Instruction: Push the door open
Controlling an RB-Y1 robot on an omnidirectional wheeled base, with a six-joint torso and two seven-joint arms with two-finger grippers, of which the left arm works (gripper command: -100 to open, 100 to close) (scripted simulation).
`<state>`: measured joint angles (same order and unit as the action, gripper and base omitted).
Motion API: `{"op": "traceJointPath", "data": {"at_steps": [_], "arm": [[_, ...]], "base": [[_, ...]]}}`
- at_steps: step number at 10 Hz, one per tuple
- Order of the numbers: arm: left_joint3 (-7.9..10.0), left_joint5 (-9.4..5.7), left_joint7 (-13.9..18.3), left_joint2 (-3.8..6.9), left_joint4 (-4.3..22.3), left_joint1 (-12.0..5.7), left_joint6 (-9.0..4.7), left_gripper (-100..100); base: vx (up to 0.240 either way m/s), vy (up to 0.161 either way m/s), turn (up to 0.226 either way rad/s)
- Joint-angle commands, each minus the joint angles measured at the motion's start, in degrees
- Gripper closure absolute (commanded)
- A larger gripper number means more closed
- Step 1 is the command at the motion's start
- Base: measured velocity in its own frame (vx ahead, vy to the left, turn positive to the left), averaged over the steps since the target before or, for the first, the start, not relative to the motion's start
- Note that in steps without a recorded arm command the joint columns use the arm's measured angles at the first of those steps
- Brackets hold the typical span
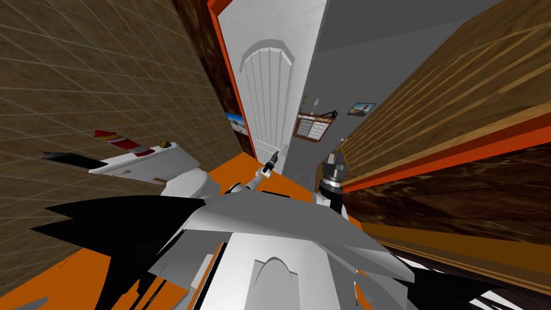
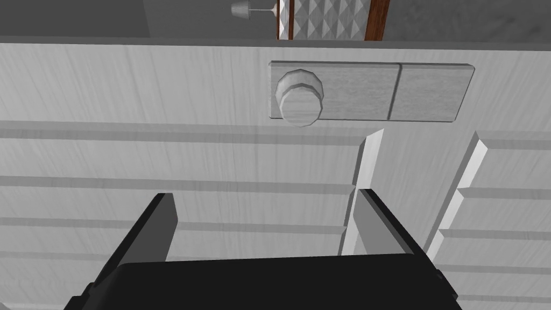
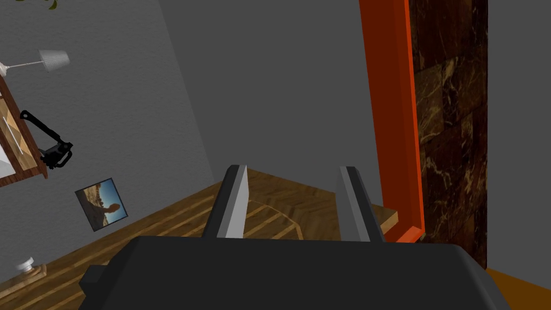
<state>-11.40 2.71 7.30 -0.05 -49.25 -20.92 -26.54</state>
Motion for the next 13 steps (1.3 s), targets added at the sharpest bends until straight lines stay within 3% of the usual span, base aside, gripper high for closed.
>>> {"op": "traceJointPath", "data": {"at_steps": [1, 5, 7, 8, 9, 10, 11, 13], "arm": [[-0.32, 0.06, 0.2, -0.36, 2.0, -1.17, 0.29, -100], [-0.93, 0.17, 0.6, -1.64, 8.1, -4.89, 0.55, -100], [-0.74, 0.12, 0.4, -1.9, 9.2, -5.48, 0.14, -100], [-0.58, 0.07, 0.3, -0.22, 9.5, -5.63, 0.02, -100], [-0.48, 0.04, 0.3, 0.52, 9.6, -5.64, 0.0, -100], [-0.48, 0.04, 0.3, 0.52, 9.6, -5.64, 0.0, -100], [-0.31, -0.01, 0.2, 1.24, 9.7, -5.66, -0.04, -100], [-0.07, -0.09, 0.1, 1.18, 9.8, -5.7, -0.08, -100]], "base": [[0.085, 0.045, -0.015], [0.084, 0.058, -0.019], [0.077, 0.038, -0.008], [0.083, -0.042, -0.023], [0.161, -0.058, -0.022], [0.124, -0.033, 0.0], [0.154, -0.065, -0.03], [0.203, -0.079, -0.022]]}}
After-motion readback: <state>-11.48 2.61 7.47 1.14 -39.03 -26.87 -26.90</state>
